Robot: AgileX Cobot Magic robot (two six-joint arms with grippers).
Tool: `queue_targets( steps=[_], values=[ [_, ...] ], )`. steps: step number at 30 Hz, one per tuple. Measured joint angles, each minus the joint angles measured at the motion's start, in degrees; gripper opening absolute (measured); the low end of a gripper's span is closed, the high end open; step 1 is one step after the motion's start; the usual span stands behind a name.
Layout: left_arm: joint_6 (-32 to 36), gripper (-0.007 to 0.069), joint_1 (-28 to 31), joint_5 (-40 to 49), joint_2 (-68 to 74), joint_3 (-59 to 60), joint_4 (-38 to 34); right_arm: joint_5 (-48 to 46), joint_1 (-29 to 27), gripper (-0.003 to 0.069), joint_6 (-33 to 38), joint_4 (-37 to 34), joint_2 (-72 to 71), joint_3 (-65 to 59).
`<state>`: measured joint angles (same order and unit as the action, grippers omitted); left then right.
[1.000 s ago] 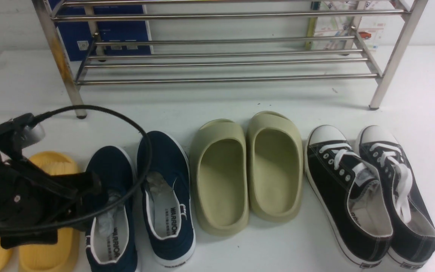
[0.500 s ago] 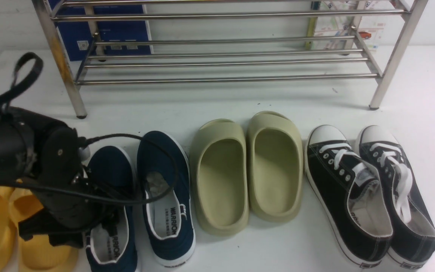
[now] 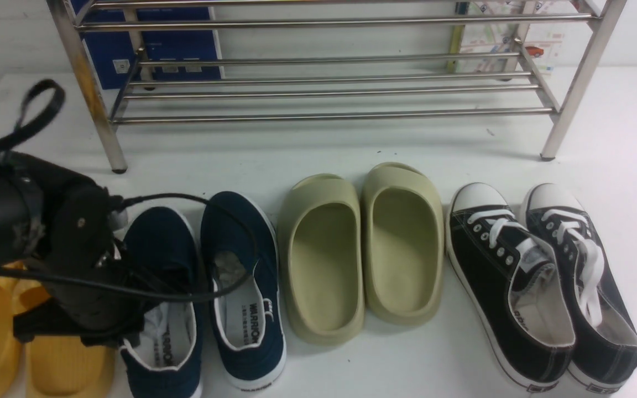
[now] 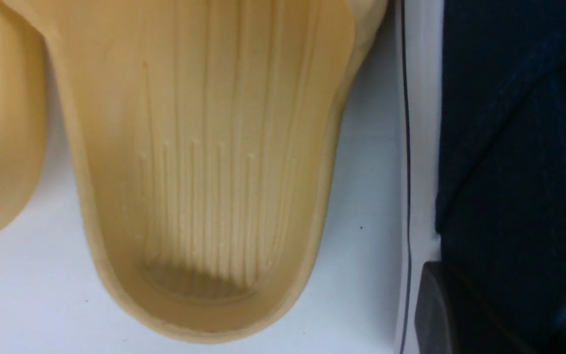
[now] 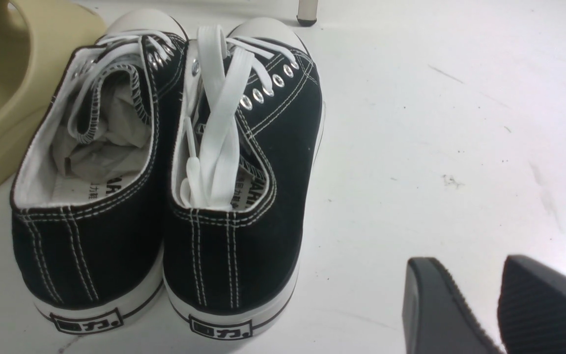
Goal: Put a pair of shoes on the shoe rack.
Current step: Use the left arm to grab the shoe closest to it, then use the left arm to put a shoe into the shoe rack
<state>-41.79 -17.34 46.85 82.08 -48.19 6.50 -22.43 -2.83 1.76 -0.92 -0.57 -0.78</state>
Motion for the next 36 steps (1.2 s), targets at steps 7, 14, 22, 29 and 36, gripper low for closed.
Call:
queue_targets(
  steps=[7,14,22,29,36],
  values=[
    [5.8,0.0009,0.0,0.8,-5.0,-6.3,0.3,0.0,0.0,0.0237,0.0,0.0,0.0,0.0],
    [13.6,0.0009,5.4,-1.7,5.3,-16.4,-2.9,0.0,0.0,0.0237,0.0,0.0,0.0,0.0],
    [21.6,0.0009,10.0,-2.8,18.1,-29.6,-7.1,0.0,0.0,0.0239,0.0,0.0,0.0,0.0],
    [22.6,0.0009,10.2,0.3,30.1,-43.2,-7.4,0.0,0.0,0.0239,0.0,0.0,0.0,0.0],
    [21.0,0.0009,10.2,6.5,37.2,-54.3,-7.2,0.0,0.0,0.0239,0.0,0.0,0.0,0.0]
  ],
)
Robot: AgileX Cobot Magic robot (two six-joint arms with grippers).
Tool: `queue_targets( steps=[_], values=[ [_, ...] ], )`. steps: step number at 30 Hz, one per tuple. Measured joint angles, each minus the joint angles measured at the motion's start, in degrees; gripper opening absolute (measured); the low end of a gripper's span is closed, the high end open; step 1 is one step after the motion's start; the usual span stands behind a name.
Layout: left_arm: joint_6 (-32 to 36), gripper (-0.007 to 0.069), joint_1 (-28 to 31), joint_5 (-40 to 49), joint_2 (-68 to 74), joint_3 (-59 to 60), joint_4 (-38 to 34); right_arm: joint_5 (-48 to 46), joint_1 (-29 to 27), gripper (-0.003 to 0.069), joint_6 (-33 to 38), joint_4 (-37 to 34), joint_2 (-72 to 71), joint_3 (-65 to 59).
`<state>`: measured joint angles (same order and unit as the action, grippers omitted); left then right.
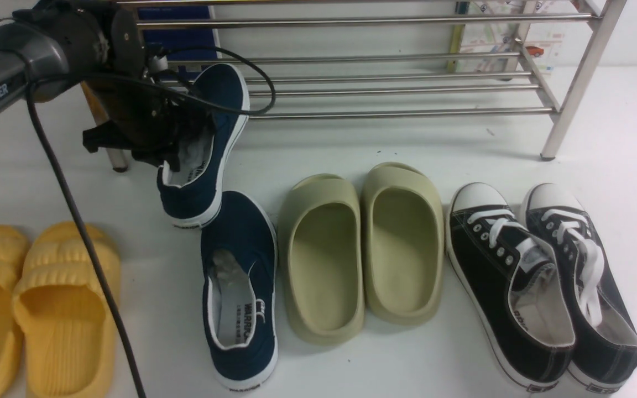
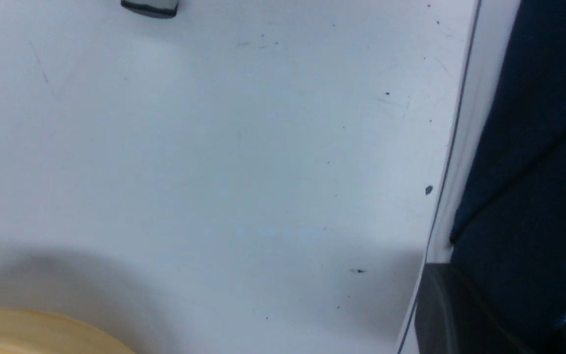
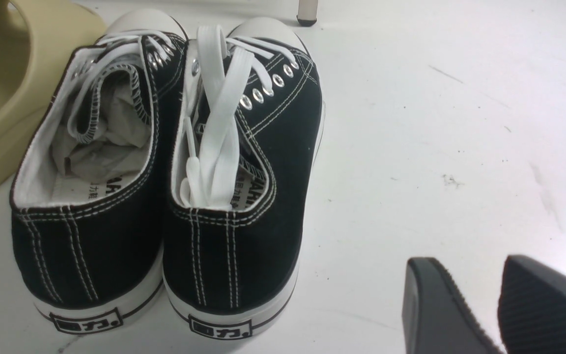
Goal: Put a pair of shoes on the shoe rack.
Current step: Use the left arm to put a shoe into the shoe rack
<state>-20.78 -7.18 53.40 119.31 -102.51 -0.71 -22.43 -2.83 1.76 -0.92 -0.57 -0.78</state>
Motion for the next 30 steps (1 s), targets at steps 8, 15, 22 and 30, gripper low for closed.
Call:
queue_targets(
  steps=[8,15,22,30],
  values=[
    [-1.3,0.0009,0.0,-3.4,2.1,-5.6,0.2,0.0,0.0,0.0239,0.0,0.0,0.0,0.0],
    [-1.5,0.0009,0.0,-4.8,2.3,-7.9,2.4,0.0,0.0,0.0239,0.0,0.0,0.0,0.0],
    [-0.4,0.0009,0.0,-8.2,3.8,-8.1,4.3,0.0,0.0,0.0239,0.0,0.0,0.0,0.0],
    [-3.6,0.0015,0.0,-11.9,5.3,-8.1,7.7,0.0,0.0,0.0243,0.0,0.0,0.0,0.0]
  ],
)
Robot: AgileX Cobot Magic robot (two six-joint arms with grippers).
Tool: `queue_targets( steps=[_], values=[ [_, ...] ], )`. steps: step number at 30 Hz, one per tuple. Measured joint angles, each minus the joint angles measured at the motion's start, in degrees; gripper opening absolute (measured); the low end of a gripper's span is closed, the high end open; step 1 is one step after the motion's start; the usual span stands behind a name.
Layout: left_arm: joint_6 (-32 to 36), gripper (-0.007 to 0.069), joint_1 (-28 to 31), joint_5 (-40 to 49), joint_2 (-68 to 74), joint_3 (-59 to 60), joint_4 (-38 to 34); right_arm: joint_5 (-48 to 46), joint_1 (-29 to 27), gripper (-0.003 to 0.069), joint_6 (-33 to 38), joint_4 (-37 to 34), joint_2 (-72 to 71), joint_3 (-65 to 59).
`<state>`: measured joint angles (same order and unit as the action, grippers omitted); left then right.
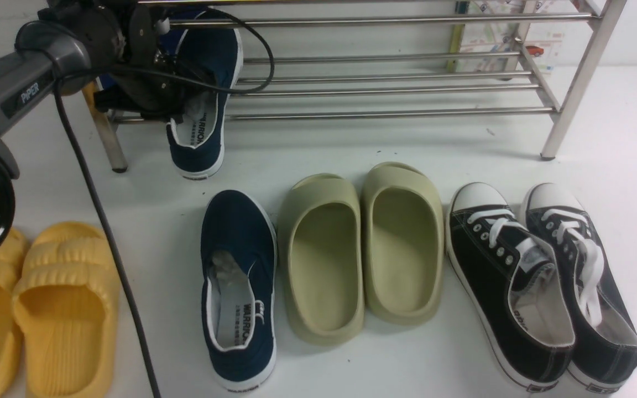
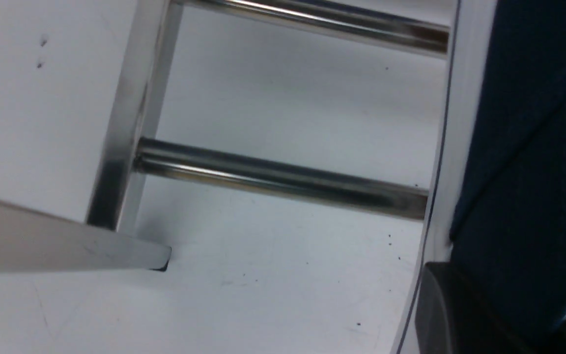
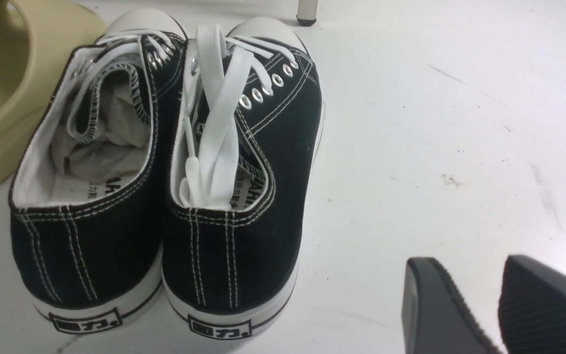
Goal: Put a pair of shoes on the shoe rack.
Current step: Use the left arm to put a shoe into the shoe rack
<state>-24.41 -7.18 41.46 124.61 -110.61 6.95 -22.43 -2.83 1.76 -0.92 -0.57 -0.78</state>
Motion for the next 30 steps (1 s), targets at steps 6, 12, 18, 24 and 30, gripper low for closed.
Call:
queue_targets(
  steps=[6,12,18,24,30],
  values=[
    [-2.2,0.0065,0.0,-0.7,0.0,-0.1,1.9,0.0,0.0,0.0244,0.0,0.0,0.0,0.0],
    [-2.6,0.0207,0.0,-3.2,0.0,-0.5,2.0,0.0,0.0,0.0244,0.0,0.0,0.0,0.0],
    [-2.7,0.0311,0.0,-1.0,-0.7,-0.5,2.7,0.0,0.0,0.0244,0.0,0.0,0.0,0.0],
    [-2.1,0.0329,0.0,6.8,-7.1,-0.5,2.8,0.0,0.0,0.0244,0.0,0.0,0.0,0.0],
    [2.1,0.0185,0.0,18.8,-15.0,2.6,-8.3,0.0,0.0,0.0244,0.0,0.0,0.0,0.0]
  ],
)
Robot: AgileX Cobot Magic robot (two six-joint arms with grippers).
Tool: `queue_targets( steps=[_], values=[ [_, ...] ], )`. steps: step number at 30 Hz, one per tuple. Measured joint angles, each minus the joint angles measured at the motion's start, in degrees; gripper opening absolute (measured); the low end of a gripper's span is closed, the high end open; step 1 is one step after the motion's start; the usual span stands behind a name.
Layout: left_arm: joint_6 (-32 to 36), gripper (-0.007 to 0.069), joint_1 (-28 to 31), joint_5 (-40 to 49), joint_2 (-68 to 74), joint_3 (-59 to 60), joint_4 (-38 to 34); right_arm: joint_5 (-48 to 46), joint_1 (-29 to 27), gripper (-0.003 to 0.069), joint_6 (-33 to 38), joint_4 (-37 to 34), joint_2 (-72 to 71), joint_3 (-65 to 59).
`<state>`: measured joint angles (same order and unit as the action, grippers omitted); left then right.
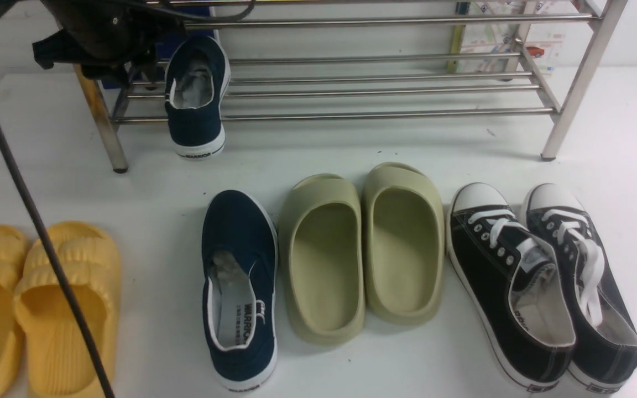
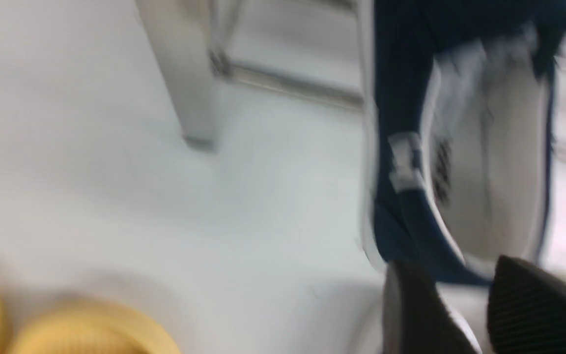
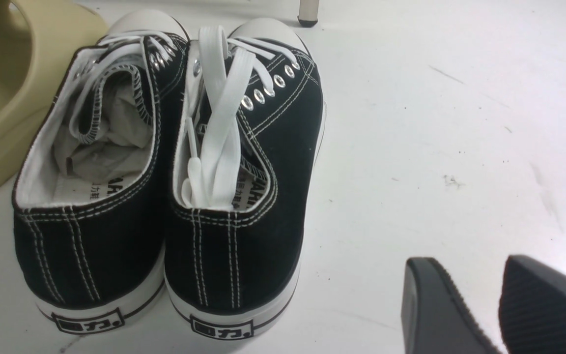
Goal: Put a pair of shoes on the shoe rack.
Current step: Use the left arm to put a shoe into the shoe rack
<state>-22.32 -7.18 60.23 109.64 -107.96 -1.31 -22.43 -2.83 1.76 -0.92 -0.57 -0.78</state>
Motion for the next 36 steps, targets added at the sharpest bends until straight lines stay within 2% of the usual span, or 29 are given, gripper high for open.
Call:
queue_targets(
  steps=[3,4,5,11,16,20,27,36],
  values=[
    [1.7,0.0082,0.0,-0.5,-0.1,3.7,-5.0,0.0,0.0,0.0244,0.0,0.0,0.0,0.0],
    [3.0,-0.0003,-0.1,-2.3,0.5,7.4,-8.3,0.0,0.0,0.0244,0.0,0.0,0.0,0.0],
    [3.8,-0.0013,-0.1,-3.6,0.9,9.0,-9.5,0.0,0.0,0.0244,0.0,0.0,0.0,0.0],
    [7.3,-0.0013,0.0,-12.4,4.0,11.9,-13.6,0.0,0.0,0.0244,0.0,0.0,0.0,0.0],
    [7.5,-0.0013,0.0,-13.6,5.4,11.9,-13.6,0.0,0.0,0.0244,0.0,0.0,0.0,0.0],
    [7.1,-0.0013,-0.1,-13.3,5.5,11.5,-11.7,0.0,0.0,0.0244,0.0,0.0,0.0,0.0],
    [1.9,-0.0013,-0.1,-11.9,5.5,8.7,-4.1,0.0,0.0,0.0244,0.0,0.0,0.0,0.0],
    [1.3,-0.0013,-0.1,-13.6,5.9,8.4,-3.2,0.0,0.0,0.0244,0.0,0.0,0.0,0.0]
  ],
)
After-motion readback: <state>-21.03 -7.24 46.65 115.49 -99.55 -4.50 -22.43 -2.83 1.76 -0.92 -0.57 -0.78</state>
